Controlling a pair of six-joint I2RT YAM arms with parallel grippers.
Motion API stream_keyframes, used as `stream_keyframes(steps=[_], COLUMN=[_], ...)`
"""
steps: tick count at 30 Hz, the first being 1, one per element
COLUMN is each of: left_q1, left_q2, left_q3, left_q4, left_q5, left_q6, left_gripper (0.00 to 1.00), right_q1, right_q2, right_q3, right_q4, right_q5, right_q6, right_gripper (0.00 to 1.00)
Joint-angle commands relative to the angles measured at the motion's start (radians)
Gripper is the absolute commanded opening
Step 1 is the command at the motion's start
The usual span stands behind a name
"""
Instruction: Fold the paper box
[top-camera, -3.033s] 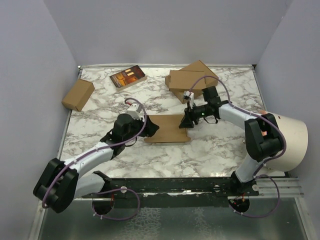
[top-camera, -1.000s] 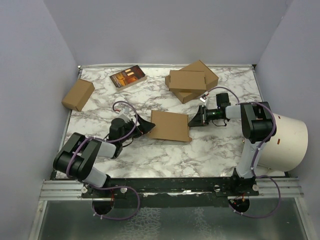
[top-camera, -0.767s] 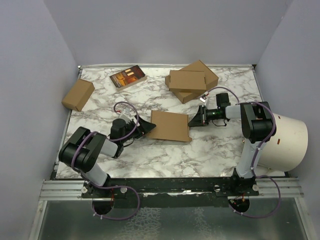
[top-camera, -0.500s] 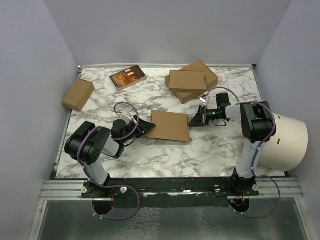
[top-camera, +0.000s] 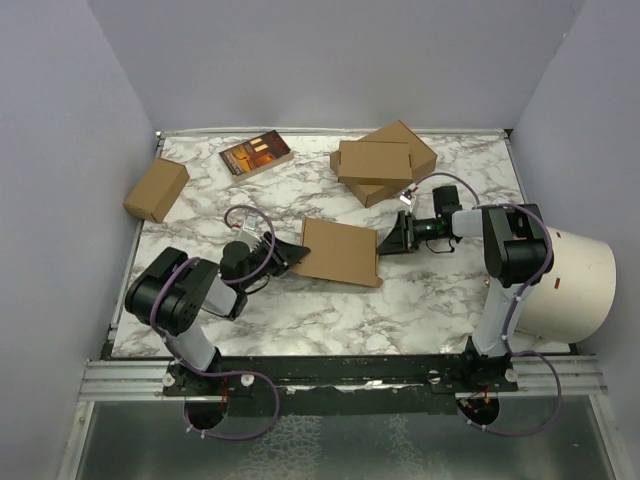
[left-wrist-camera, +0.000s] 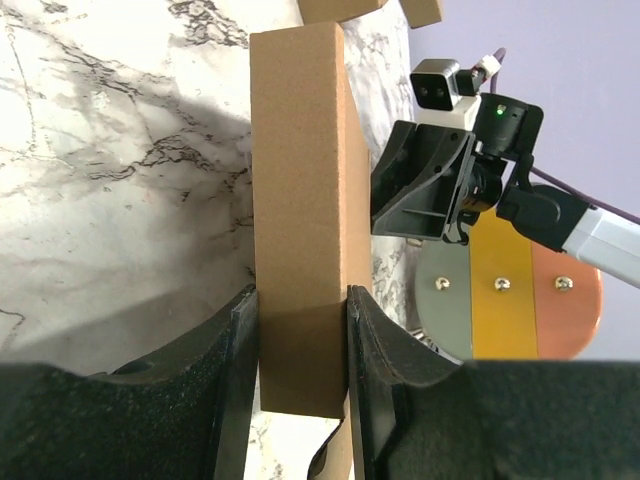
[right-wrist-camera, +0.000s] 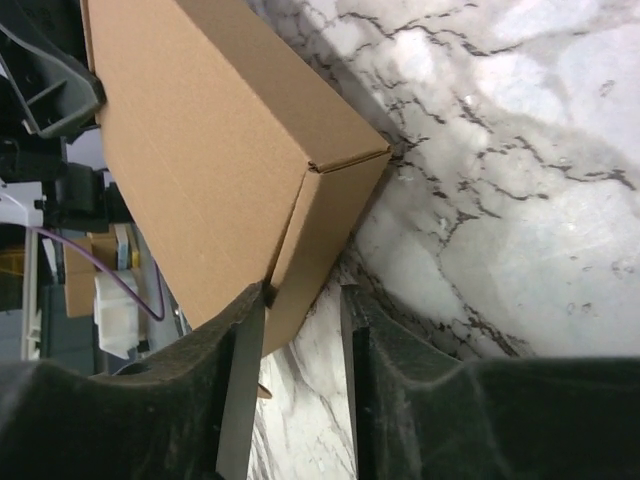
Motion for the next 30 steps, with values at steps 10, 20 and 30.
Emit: stream_keyframes(steps=[10, 20, 30], left_q1=[0.022, 0.026, 0.037], left_q2=[-0.361, -0.578, -0.551], left_q3=[-0.049, 0.179, 0.372], left_q4=[-0.262, -1.026, -1.326], left_q5=[-0.107, -0.268, -0.268], left_q6=[-0.035, -0.043, -0.148], left_gripper=[0.22, 0.2, 0.2], right_q1=[-0.004, 0.173, 0.622], right_q2=[-0.335, -0.594, -0.654], right_q3=[0.067, 0.108, 0.018], right_q4=[-0.221, -0.308, -0.083], right_q5=[-0.061, 0.017, 0.542], right_q6=[-0.375, -0.779, -1.032], right_gripper=[0.48, 0.77, 0.99])
